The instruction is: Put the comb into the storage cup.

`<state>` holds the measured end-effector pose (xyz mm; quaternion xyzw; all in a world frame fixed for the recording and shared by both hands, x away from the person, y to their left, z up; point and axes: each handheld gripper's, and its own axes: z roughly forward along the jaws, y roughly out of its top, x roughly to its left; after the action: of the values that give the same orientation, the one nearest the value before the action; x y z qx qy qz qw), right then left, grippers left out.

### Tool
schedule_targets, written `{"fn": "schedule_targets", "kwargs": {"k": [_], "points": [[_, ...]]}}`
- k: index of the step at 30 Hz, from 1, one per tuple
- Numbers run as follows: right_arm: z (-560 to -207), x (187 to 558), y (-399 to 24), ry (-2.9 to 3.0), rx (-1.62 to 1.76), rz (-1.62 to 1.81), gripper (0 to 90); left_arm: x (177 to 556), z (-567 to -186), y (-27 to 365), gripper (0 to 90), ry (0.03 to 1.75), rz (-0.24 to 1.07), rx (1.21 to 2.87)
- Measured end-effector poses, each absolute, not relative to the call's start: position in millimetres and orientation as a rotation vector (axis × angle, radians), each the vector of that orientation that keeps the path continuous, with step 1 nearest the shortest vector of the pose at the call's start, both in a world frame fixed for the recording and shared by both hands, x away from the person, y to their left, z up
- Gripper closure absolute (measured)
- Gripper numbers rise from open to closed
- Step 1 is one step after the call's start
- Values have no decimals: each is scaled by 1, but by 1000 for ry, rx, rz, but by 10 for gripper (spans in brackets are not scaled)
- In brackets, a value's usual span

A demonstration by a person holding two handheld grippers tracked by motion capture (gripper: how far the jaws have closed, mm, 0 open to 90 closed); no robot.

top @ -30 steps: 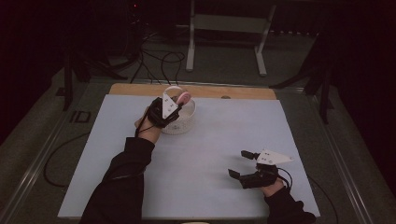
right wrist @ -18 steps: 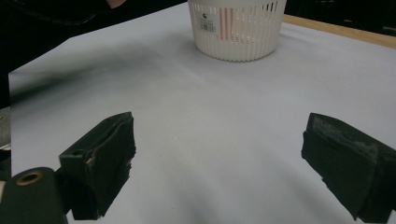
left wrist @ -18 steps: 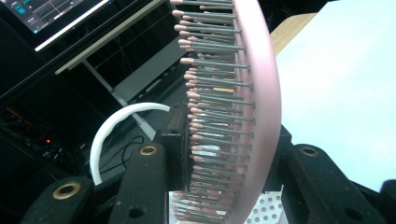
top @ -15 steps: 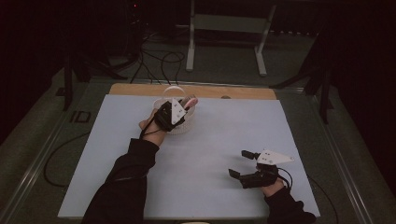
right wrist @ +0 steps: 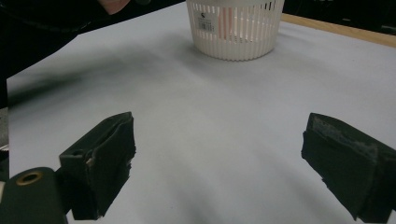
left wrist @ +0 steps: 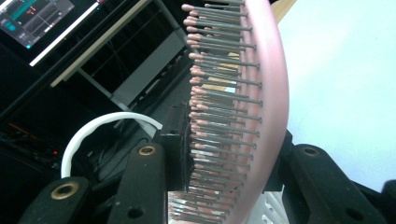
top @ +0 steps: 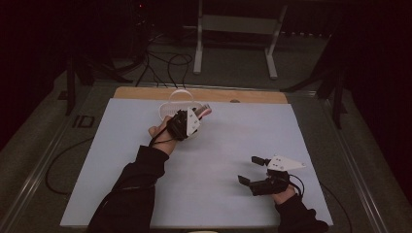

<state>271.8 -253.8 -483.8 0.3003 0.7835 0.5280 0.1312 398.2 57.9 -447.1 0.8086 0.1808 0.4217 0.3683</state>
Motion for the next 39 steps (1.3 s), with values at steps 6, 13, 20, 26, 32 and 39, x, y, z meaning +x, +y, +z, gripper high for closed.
{"fn": "schedule_targets", "kwargs": {"k": [6,13,20,26,32,39], "points": [[-484,272,-254,2277,873,1533,93,397,-447,60,636,456,1078,2079],[-484,273,-254,2276,873,1530,93,399,-447,63,576,485,1021,2081],[-485,272,-254,2279,879,1528,93,402,-446,66,393,540,1009,2072],[-484,273,-254,2276,877,1530,93,403,-442,66,257,577,985,2077],[-484,273,-254,2275,879,1531,93,403,-438,67,160,606,957,2090],[-484,273,-255,2270,884,1531,93,406,-432,69,30,627,837,2129]]}}
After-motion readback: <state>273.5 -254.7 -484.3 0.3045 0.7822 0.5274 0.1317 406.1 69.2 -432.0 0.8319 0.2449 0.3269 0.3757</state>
